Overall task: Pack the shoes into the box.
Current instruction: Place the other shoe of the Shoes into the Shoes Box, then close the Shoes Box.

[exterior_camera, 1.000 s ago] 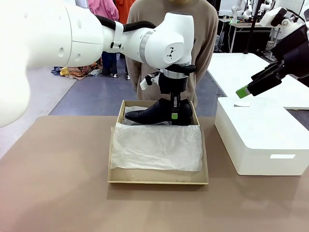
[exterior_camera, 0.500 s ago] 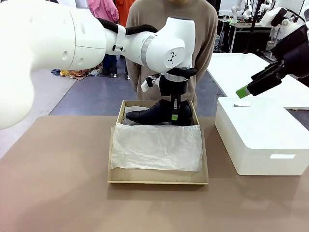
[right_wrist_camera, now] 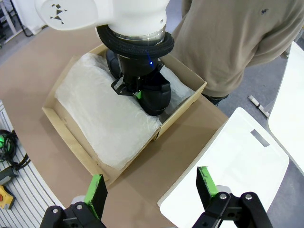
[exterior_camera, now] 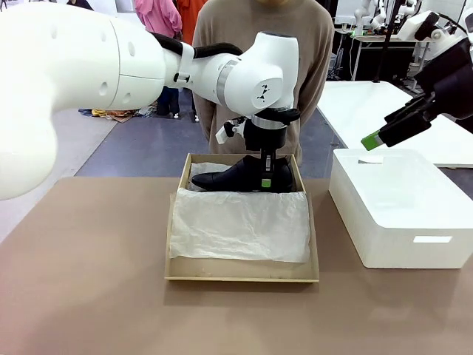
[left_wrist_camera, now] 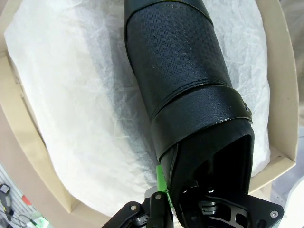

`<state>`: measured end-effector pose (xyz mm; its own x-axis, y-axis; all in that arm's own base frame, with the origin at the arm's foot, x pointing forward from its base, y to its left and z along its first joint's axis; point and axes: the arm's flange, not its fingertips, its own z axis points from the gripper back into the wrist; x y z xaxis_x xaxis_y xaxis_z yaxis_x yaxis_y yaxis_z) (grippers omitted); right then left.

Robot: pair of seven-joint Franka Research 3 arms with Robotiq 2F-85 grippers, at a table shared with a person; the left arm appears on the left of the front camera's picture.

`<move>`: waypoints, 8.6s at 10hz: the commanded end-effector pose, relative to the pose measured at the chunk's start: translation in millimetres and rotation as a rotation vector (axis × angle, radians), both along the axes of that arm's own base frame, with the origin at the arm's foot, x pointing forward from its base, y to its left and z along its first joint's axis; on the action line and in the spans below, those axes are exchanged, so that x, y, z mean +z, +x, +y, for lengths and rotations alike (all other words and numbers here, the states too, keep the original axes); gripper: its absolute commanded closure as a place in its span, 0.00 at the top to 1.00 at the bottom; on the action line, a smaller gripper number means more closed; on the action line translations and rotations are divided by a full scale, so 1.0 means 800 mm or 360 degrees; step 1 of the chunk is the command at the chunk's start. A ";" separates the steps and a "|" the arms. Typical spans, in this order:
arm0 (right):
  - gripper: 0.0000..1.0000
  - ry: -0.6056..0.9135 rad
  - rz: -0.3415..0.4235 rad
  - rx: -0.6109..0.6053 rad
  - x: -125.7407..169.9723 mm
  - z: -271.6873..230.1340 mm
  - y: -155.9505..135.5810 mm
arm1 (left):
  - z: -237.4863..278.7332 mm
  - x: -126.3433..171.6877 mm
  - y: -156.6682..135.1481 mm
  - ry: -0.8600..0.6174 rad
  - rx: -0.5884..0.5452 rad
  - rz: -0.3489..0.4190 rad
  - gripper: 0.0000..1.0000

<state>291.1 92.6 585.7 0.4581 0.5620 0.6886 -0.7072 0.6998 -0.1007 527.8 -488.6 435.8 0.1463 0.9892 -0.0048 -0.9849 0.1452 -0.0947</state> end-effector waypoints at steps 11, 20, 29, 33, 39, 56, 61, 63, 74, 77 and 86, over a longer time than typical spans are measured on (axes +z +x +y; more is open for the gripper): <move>1.00 0.0012 0.0002 0.0010 0.000 0.000 0.000 | 0.013 0.052 0.008 0.0076 0.0117 -0.0038 1.00; 1.00 0.0012 0.0002 0.0010 0.000 0.000 0.000 | 0.028 0.061 0.013 0.0007 0.0077 -0.0028 1.00; 1.00 0.0012 0.0002 0.0010 0.000 0.000 0.000 | 0.099 0.098 0.001 0.0150 -0.0905 0.0100 1.00; 1.00 0.0012 0.0002 0.0010 0.000 0.000 0.000 | 0.180 0.136 0.000 0.0119 -0.1845 0.0308 1.00; 1.00 0.0012 0.0002 0.0010 0.000 0.000 0.000 | 0.194 0.143 0.003 0.0127 -0.2024 0.0342 1.00; 1.00 0.0012 0.0002 0.0010 0.000 0.000 0.000 | 0.444 0.150 0.046 0.0126 -0.4293 -0.0391 1.00; 1.00 0.0012 0.0002 0.0010 0.000 0.000 0.000 | 0.438 0.154 0.059 0.0268 -0.4242 -0.0358 1.00; 1.00 0.0012 0.0002 0.0010 0.000 0.000 0.000 | 0.438 0.154 0.059 0.0268 -0.4242 -0.0358 1.00; 1.00 0.0012 0.0002 0.0010 0.000 0.000 0.000 | 0.499 0.169 0.075 -0.0382 -0.5120 -0.1056 1.00; 1.00 0.0012 0.0002 0.0010 0.000 0.000 0.000 | 0.502 0.173 0.085 0.0006 -0.4762 -0.0563 1.00; 1.00 0.0012 0.0002 0.0010 0.000 0.000 0.000 | 0.505 0.168 0.086 0.0014 -0.4639 -0.0589 0.26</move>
<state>291.1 92.7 585.8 0.4580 0.5623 0.6885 -0.7071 0.6998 -0.1012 604.0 -85.9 570.3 0.0407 -0.9734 0.2257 0.9974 0.0259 -0.0679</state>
